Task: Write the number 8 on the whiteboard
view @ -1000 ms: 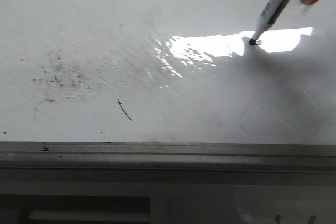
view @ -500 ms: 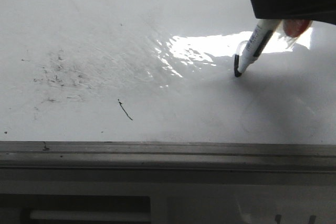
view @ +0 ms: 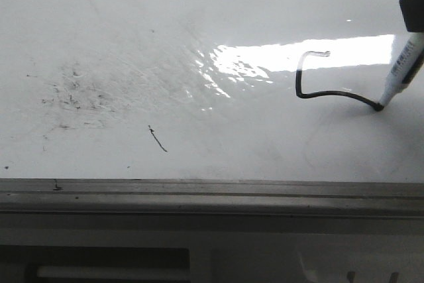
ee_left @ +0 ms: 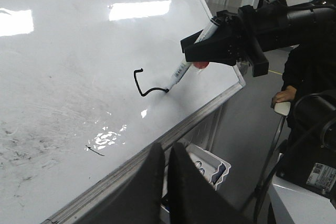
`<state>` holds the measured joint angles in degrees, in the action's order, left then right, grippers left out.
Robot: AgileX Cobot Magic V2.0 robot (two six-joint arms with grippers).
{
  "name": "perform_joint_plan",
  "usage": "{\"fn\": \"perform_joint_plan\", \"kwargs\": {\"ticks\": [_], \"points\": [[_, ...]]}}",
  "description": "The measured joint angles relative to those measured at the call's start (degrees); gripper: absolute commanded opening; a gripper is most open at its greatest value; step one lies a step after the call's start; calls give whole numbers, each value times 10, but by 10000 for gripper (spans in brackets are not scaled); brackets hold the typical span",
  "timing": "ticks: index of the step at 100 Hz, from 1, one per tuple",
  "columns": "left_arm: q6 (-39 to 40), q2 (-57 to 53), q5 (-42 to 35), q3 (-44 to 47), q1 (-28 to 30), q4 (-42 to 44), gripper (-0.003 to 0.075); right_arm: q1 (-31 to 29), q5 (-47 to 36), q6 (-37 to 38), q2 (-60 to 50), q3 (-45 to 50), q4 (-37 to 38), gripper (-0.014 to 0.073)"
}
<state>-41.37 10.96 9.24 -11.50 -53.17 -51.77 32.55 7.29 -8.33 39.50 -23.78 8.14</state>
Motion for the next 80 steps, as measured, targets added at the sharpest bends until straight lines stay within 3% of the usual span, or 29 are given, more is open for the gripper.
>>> {"fn": "perform_joint_plan", "kwargs": {"ticks": [35,80], "points": [[0,0,0,0,0,0,-20,39,-63,-1,59,5,-24,-43],[0,0,1,0,0,0,-20,23,-77,-1,84,-54,11,-43]]}}
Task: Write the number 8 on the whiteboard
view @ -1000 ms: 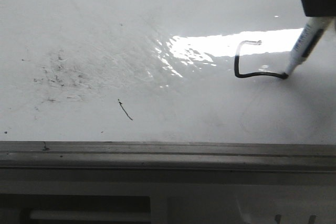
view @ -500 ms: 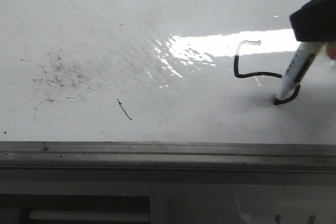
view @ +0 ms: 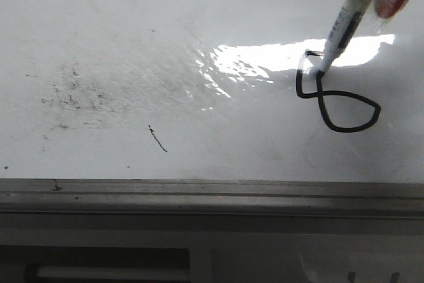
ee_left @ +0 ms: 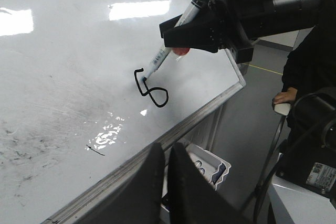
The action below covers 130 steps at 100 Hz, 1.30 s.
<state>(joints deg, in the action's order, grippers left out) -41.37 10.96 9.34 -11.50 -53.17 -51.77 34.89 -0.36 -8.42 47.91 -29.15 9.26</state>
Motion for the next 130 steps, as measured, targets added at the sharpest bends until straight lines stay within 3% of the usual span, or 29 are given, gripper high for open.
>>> {"fn": "perform_joint_plan", "kwargs": {"ticks": [31,62,69,83,88,107,130], "points": [[0,0,0,0,0,0,-20,-24,-11,0,0,-6,9,-43],[0,0,0,0,0,-19,-15,-9,-12,-3,-26,-6,14,-44],[0,0,0,0,0,-20,41,9,-2,-4,-55,-6,15,-44],[-7,0,0,0,0,-20,290,54,58,-6,-110,-6,3,-46],[-10,7,0,0,0,-20,347,73,88,-6,-121,-6,-5,-46],[-27,86,13,-24,0,-15,350,152,154,-7,-128,-6,-31,-46],[-163,246,69,-110,0,-16,350,228,129,-7,-109,-6,-34,-46]]}}
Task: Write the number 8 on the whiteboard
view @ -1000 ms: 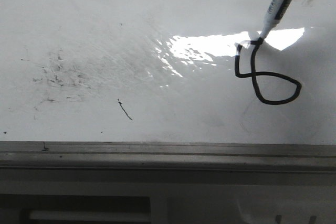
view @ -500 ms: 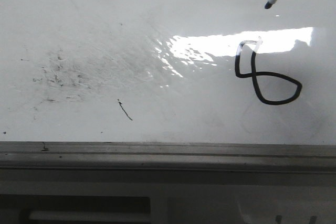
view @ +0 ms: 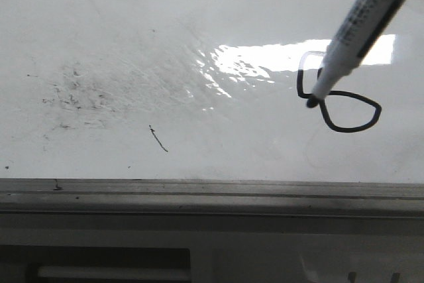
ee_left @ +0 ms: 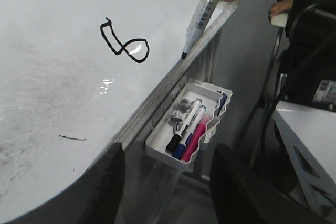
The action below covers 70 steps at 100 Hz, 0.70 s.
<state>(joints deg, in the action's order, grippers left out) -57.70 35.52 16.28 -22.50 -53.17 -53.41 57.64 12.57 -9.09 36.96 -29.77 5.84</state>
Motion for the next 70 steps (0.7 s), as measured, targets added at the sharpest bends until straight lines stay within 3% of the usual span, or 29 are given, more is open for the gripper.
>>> {"fn": "perform_joint_plan", "kwargs": {"ticks": [35,70], "points": [[-138,181,53,-101,-11,-86,347,34,-69,0,57,0,0,-46],[-351,225,42,-106,-20,-257,347,34,-99,0,58,0,0,-46]]}}
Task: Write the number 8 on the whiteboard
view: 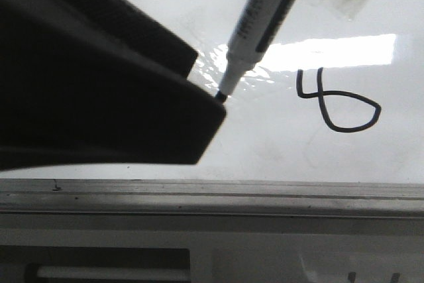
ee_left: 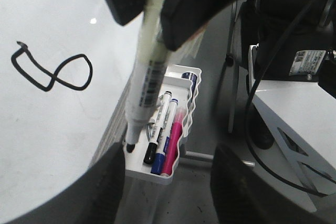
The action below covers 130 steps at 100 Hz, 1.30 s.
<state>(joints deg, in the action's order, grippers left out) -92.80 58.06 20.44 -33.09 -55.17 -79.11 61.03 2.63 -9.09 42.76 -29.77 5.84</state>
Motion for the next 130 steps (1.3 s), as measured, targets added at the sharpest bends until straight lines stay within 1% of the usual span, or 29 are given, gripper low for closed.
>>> {"fn": "perform_joint_plan", "kwargs": {"ticks": [17,30,35,46,57,75,86,91,103,108,130], "points": [[-74,1,-6,0,0,-80,347,0,-7,0,0,0,0,-46],[-105,2,-9,0,0,-109,342,0,-6,0,0,0,-10,-51],[-109,5,-10,0,0,-114,326,0,-6,0,0,0,-15,-71],[-112,16,-10,0,0,-116,272,3,-6,0,0,0,-21,-71],[-113,24,-10,0,0,-117,227,19,-7,0,0,0,-22,-71],[-114,27,2,-1,-1,-121,219,52,-7,-2,3,0,-23,-71],[-114,27,12,-1,-2,-121,207,61,-11,-2,5,0,-23,-71],[-114,27,12,-1,-2,-121,179,62,-11,-2,5,0,-23,-71],[-114,27,22,-1,-2,-121,73,62,-12,-3,5,0,-23,-71],[-114,27,25,-1,-3,-121,43,62,-12,-3,5,0,-23,-71],[-114,28,33,-1,-3,-121,57,63,-7,-3,5,0,-23,-71]]}}
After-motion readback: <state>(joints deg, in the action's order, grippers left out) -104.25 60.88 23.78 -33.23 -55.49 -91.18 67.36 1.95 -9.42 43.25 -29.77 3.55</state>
